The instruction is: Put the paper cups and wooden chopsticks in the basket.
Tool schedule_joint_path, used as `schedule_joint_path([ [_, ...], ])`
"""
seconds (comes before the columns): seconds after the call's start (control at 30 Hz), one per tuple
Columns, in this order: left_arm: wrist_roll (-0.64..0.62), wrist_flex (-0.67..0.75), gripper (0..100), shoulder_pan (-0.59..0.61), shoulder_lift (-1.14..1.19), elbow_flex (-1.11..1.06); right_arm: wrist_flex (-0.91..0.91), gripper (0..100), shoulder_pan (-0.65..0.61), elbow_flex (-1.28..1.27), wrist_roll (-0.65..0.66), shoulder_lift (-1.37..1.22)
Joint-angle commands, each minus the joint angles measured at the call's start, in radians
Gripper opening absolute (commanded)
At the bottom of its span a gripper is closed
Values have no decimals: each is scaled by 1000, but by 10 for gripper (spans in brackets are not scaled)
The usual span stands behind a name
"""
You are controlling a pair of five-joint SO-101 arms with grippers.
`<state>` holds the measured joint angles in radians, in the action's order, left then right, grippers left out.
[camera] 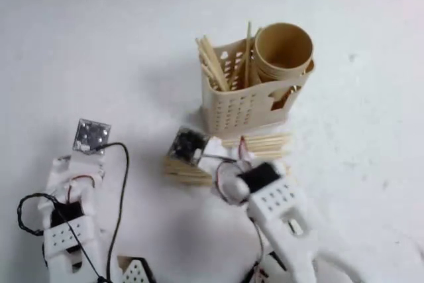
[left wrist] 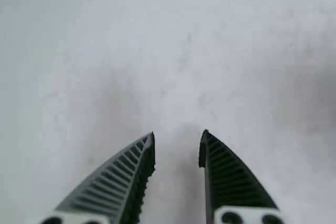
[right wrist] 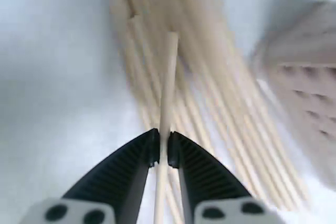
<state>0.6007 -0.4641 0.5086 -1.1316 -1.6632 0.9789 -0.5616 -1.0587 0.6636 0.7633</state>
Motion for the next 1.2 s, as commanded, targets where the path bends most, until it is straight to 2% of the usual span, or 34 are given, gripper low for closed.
schedule_joint_path([
  [0.0,-3,26,157,-19,-10,3,102,15,12,109,-51,205],
  [0.23,-3,26,156,-19,-10,3,208,15,13,313,-163,348],
  [0.4,-3,25,155,-19,-10,3,156,15,24,512,-222,344],
  [0.53,-3,23,155,-19,-10,3,68,15,105,672,-279,308],
  [0.67,-3,23,155,-19,-10,3,-65,15,206,766,-394,223],
  [0.8,-3,23,155,-19,-12,3,-302,15,245,796,-517,116],
  [0.97,-3,23,155,-19,-12,3,-587,15,240,795,-540,-30],
  [1.17,-3,23,155,-19,-12,3,-690,15,239,793,-545,-174],
])
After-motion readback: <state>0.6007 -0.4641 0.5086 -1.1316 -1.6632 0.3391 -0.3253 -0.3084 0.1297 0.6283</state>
